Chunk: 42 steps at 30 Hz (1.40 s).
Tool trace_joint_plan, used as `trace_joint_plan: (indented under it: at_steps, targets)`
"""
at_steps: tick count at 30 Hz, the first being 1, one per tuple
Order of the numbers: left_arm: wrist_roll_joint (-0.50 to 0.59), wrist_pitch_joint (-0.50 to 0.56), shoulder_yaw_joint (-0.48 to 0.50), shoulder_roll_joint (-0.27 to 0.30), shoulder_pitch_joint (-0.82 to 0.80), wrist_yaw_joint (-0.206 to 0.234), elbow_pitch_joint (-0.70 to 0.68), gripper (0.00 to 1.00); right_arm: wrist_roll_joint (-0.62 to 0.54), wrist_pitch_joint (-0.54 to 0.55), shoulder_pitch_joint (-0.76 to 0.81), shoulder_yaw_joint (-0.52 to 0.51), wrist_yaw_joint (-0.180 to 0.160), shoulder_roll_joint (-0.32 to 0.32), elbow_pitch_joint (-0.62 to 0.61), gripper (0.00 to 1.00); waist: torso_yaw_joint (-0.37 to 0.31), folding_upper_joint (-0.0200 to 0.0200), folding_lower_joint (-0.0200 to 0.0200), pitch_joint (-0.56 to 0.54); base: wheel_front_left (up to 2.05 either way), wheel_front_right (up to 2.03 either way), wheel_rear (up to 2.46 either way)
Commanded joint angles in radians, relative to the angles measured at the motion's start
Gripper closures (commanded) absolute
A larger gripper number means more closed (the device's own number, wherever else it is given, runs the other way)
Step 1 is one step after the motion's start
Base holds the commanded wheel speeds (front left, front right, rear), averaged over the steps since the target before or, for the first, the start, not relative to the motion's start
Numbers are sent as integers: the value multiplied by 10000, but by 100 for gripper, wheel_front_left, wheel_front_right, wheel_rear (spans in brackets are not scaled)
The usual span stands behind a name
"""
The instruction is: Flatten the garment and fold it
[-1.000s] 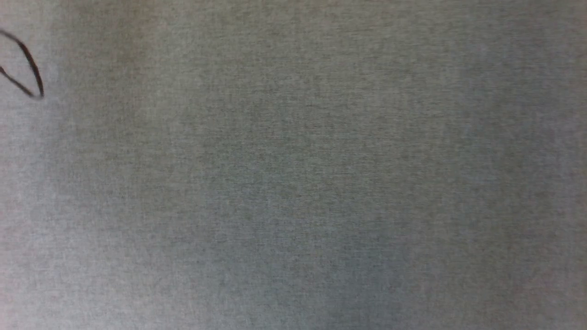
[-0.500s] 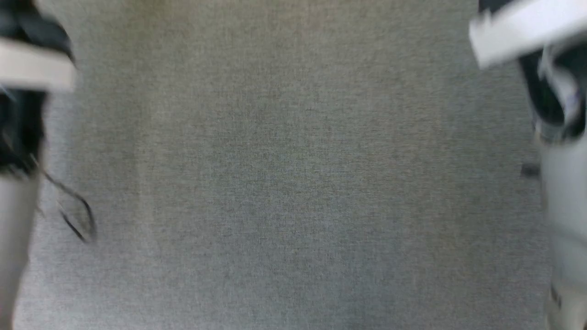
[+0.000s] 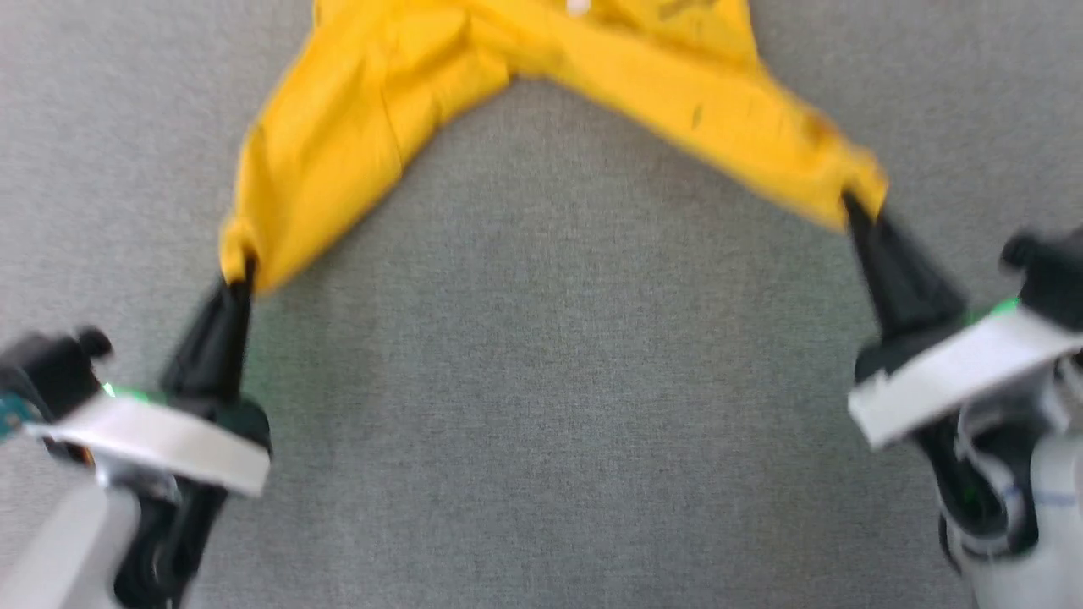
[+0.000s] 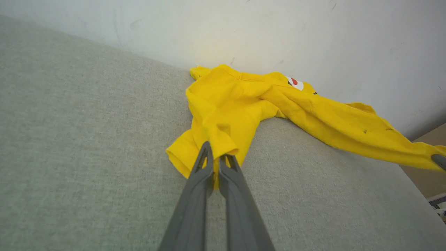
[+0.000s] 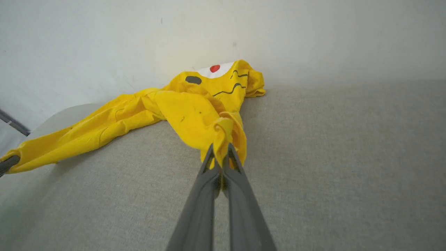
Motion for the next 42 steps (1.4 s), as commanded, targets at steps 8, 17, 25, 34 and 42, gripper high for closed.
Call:
trace_joint_plan:
  at_steps: [8, 17, 25, 34, 42]
  targets:
    - [-927, 1178, -481, 568, 1983, 5, -157, 100, 1556, 1466, 2516, -277, -7, -672, -9, 100, 47, 0, 3, -1590, 0, 0, 0]
    - [-1614, 2920, -1451, 1023, 3756, 520, -314, 100, 2295, 3664, 4832, -1271, -7, -674, -93, 100, -9, 0, 3, -2585, 0, 0, 0]
    - [-2054, 3629, -1745, 1339, 4945, 1154, -645, 100, 2068, 5185, 6375, -2406, -7, -52, -189, 100, 79, 0, 3, -3049, 0, 0, 0]
    - [-2622, 4029, -1648, 1690, 5722, 1451, -1390, 100, 2030, 6624, 7261, -3288, -7, 565, -884, 100, 213, 0, 3, -3074, 0, 0, 0]
    - [-2041, 2858, -836, 1877, 5476, 1583, -2489, 100, 1723, 6132, 6845, -3384, -7, 727, -1658, 100, 338, 0, 3, -2890, 0, 0, 0]
